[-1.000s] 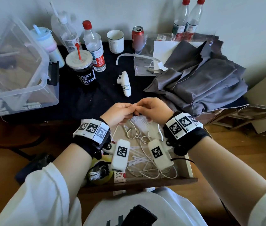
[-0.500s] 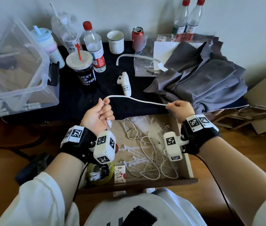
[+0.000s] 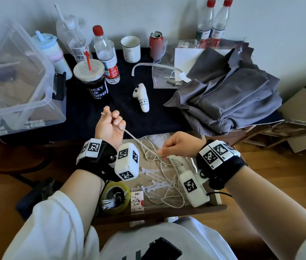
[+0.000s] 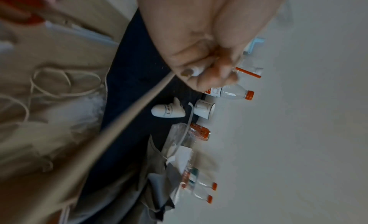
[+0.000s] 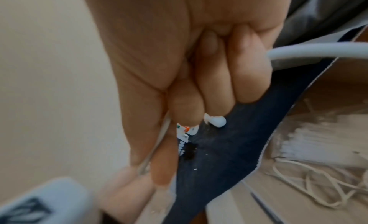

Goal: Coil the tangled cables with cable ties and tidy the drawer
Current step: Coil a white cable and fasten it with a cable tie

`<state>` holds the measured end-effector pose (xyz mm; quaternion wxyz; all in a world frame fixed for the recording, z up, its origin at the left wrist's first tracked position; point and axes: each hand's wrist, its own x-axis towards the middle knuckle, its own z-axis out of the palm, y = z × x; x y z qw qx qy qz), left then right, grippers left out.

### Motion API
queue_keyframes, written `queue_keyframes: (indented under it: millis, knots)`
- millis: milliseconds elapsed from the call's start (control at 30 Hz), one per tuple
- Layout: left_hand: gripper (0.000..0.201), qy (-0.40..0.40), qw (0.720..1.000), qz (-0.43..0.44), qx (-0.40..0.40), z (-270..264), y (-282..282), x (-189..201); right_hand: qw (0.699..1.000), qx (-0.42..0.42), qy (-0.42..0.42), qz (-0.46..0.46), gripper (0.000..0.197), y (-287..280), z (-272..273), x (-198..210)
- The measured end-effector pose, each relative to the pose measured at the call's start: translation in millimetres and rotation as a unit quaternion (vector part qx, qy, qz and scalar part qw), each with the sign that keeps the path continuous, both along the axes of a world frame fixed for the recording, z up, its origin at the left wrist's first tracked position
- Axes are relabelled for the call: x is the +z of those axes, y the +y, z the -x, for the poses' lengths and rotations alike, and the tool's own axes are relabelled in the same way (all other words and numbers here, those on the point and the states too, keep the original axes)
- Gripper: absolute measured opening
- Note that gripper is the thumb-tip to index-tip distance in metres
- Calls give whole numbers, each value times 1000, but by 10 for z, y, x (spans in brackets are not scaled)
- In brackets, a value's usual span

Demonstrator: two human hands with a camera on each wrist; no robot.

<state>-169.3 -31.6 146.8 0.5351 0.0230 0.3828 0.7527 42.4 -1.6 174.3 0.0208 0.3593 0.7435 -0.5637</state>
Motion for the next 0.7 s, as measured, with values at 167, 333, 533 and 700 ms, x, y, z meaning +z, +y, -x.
queue_keyframes:
  millis: [167,333,533,700]
  knots:
    - [20,112,987,56,-103,-80,-88,-30,993,-1,117,23,19,-42,96,345]
    - [25,187,957,81,-206,-213,-108,65,979,-80,186,9,13,71,116,526]
    - [14,157,960,93,-213,-200,-48,106,984,-58,167,-10,13,43,164,505]
    - [55,218,921,127,-298,-284,-48,147,981,-59,183,-9,10,40,222,468]
